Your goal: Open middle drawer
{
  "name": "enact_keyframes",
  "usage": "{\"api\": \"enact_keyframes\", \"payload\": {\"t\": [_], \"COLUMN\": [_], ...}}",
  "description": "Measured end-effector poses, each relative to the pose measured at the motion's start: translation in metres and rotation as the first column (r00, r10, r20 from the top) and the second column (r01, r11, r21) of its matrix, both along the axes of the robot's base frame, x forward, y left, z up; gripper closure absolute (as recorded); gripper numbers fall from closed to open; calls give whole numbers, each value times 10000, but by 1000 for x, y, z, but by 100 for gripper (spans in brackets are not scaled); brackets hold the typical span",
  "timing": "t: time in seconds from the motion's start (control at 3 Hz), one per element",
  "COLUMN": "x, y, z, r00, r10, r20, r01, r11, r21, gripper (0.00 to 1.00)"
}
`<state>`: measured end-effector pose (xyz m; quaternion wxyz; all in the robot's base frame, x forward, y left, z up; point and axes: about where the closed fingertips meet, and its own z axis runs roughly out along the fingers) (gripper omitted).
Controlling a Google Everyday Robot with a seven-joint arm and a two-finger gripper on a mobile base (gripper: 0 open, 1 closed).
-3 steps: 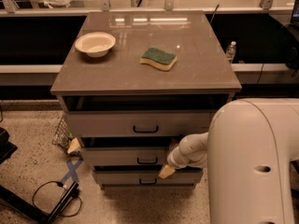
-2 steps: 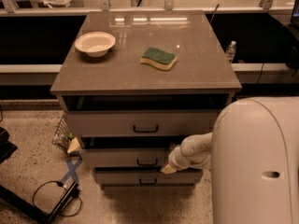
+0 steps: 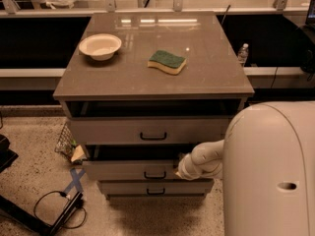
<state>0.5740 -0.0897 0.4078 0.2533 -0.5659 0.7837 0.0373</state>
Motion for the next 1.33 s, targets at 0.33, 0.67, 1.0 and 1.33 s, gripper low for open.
{"api": "enact_keyframes", "payload": {"t": [0.33,0.67,1.0,1.33], "x": [0,0,-23,-24], "y": [0,0,-6,-7], "z": [1,1,4,6], "r00": [10000,10000,9997,9997], "r10": [0,0,123,141], "r20": [-1,-1,-190,-189], "r01": [0,0,-124,-141], "r11": [10000,10000,9999,9999], "r21": [-1,-1,-56,-50], "gripper": [100,100,100,100]}}
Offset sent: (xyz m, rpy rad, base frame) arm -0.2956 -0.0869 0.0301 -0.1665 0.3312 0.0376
